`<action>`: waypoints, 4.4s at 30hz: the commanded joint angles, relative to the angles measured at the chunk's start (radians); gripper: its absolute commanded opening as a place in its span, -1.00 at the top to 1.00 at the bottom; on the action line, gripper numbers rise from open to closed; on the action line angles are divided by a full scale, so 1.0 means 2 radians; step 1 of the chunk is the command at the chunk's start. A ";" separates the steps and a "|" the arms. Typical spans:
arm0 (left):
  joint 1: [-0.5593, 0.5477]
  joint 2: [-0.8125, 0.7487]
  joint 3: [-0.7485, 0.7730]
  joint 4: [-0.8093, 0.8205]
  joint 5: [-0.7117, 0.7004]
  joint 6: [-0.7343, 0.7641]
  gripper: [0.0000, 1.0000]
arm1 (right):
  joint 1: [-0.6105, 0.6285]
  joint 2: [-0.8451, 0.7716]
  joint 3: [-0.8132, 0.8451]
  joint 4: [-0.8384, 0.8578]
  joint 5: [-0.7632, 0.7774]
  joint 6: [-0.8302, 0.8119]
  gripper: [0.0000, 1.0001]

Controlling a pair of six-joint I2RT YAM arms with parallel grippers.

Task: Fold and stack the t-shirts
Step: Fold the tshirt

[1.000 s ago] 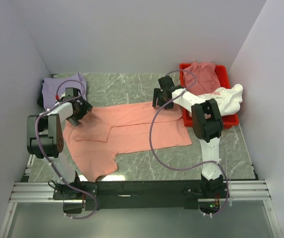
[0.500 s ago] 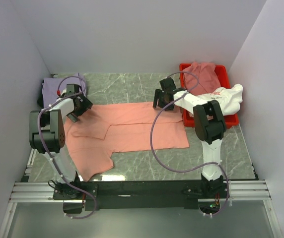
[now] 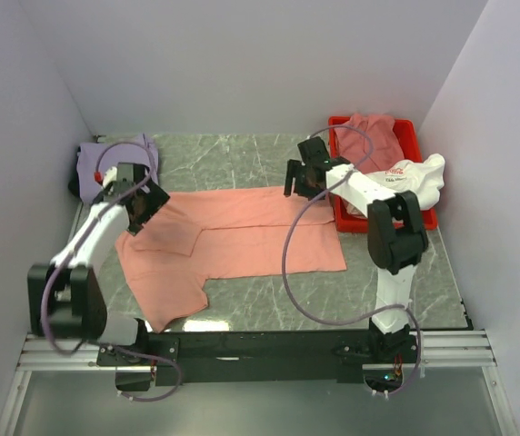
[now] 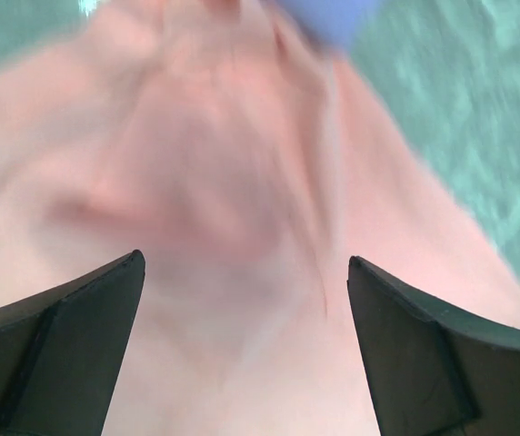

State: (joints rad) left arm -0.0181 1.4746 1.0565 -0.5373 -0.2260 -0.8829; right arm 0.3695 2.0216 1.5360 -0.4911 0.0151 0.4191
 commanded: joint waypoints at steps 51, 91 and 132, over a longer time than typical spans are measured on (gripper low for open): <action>-0.354 -0.151 -0.192 -0.333 -0.023 -0.434 -0.21 | 0.002 -0.206 -0.156 0.012 0.013 -0.020 -0.68; -0.352 -0.185 -0.160 -0.372 -0.061 -0.408 0.98 | 0.006 -0.442 -0.420 -0.009 0.005 0.082 -0.62; -0.352 -0.312 -0.180 -0.402 -0.023 -0.407 0.99 | -0.054 -0.465 -0.503 -0.056 -0.006 0.099 1.00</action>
State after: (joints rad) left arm -0.7216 0.8833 0.6861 -1.2926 -0.2901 -1.6890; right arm 0.2497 1.1286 0.5350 -0.5514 0.0074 0.5983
